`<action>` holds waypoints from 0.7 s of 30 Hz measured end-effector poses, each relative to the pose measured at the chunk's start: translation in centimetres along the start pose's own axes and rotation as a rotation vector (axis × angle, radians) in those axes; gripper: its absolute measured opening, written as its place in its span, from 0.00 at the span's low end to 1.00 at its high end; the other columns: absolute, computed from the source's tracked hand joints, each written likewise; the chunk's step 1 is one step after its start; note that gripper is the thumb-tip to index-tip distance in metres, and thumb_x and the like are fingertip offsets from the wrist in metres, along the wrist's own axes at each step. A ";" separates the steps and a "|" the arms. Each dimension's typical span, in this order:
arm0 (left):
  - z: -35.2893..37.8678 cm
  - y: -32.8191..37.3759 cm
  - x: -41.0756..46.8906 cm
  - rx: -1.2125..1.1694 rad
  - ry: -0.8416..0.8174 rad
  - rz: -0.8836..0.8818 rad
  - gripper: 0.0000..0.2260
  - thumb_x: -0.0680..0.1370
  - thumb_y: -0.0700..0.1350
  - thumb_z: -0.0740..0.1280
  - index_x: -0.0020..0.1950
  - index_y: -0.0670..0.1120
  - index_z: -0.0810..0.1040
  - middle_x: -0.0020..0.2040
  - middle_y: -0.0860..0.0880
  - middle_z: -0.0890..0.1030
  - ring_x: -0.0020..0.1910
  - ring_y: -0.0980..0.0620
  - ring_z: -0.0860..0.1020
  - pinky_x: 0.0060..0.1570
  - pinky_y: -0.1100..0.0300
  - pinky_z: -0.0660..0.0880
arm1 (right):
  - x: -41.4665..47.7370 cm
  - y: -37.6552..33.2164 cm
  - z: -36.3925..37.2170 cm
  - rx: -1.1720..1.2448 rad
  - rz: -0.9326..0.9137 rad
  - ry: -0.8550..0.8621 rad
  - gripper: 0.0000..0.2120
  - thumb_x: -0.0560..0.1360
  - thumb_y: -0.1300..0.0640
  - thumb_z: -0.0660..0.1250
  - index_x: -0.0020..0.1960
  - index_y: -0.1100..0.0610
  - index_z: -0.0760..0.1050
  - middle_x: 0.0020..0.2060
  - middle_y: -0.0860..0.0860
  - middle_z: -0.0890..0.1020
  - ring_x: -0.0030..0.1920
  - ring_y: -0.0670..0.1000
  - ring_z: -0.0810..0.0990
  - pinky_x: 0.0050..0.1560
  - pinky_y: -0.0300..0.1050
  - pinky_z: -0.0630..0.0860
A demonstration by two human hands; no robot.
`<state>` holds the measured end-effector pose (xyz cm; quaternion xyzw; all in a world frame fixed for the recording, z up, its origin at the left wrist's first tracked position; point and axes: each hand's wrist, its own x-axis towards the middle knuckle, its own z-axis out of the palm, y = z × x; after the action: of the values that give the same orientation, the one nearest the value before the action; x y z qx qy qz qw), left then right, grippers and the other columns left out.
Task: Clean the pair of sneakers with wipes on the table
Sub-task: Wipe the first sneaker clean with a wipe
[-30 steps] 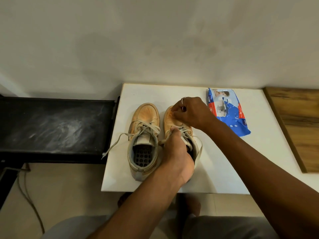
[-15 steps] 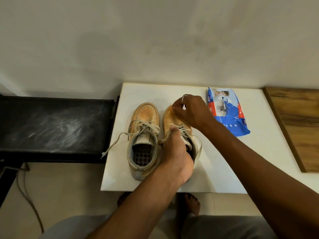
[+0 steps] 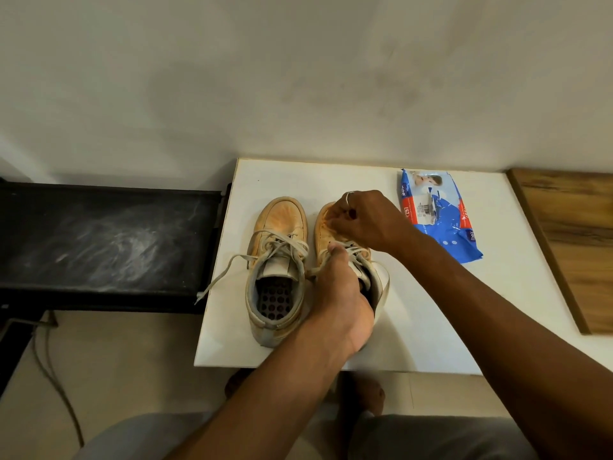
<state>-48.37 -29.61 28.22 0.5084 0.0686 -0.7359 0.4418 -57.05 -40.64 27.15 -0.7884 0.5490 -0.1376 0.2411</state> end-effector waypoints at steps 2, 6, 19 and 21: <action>0.0 0.0 0.2 -0.002 -0.002 0.000 0.20 0.82 0.59 0.63 0.62 0.45 0.79 0.56 0.41 0.85 0.56 0.43 0.83 0.65 0.45 0.76 | 0.0 0.1 0.0 -0.021 0.011 -0.013 0.12 0.77 0.50 0.69 0.55 0.55 0.83 0.49 0.49 0.83 0.46 0.48 0.79 0.48 0.46 0.79; 0.1 0.1 0.3 -0.011 0.003 0.000 0.19 0.82 0.58 0.64 0.61 0.44 0.80 0.55 0.41 0.85 0.55 0.44 0.84 0.63 0.46 0.77 | 0.2 0.1 1.1 -0.143 0.056 0.231 0.11 0.79 0.51 0.64 0.53 0.54 0.82 0.49 0.49 0.83 0.46 0.49 0.79 0.46 0.46 0.79; 0.0 0.2 -0.1 0.010 0.002 -0.013 0.18 0.82 0.58 0.63 0.56 0.44 0.80 0.54 0.41 0.85 0.54 0.44 0.84 0.62 0.47 0.78 | 0.1 -0.1 1.1 -0.131 0.060 0.208 0.09 0.78 0.52 0.65 0.52 0.54 0.82 0.48 0.48 0.82 0.45 0.48 0.79 0.46 0.47 0.79; 0.0 0.1 0.0 0.002 -0.008 -0.007 0.19 0.82 0.59 0.62 0.58 0.44 0.80 0.54 0.40 0.85 0.54 0.43 0.84 0.62 0.46 0.78 | 0.1 0.0 0.7 -0.045 0.044 0.106 0.09 0.77 0.53 0.67 0.51 0.56 0.82 0.47 0.49 0.83 0.44 0.48 0.79 0.47 0.47 0.79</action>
<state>-48.26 -29.64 28.28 0.5055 0.0679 -0.7395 0.4392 -56.66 -40.59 26.50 -0.7730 0.5811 -0.1612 0.1968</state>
